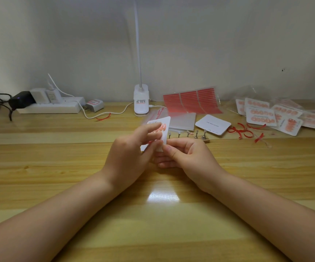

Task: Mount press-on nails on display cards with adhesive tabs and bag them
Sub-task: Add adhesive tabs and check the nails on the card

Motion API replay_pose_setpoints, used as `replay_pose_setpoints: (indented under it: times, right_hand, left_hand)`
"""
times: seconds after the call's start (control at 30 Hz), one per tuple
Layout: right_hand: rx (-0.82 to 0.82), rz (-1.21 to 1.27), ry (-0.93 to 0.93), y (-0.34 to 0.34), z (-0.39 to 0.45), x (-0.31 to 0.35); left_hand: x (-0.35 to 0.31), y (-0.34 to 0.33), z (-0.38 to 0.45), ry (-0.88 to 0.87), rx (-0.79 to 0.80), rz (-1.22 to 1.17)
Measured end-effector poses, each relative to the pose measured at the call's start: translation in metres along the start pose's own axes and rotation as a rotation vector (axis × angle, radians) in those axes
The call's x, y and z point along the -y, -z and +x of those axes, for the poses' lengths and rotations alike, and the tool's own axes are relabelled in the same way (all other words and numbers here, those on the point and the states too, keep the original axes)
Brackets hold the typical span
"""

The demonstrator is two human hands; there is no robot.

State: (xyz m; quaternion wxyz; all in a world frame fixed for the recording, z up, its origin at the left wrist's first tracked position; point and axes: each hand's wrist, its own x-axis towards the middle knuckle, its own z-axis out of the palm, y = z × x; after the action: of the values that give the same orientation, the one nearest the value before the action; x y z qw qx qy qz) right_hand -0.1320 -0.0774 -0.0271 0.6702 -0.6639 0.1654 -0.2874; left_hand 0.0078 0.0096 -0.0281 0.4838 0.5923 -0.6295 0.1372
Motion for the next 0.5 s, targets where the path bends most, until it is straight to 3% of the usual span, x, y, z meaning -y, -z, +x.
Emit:
replay_pose_setpoints:
  times: [0.5]
  right_hand:
    - [-0.007,0.017,-0.013,-0.0028,-0.0011,0.0019]
  left_hand:
    - [-0.0024,0.0018,-0.0010,-0.016,0.010,-0.001]
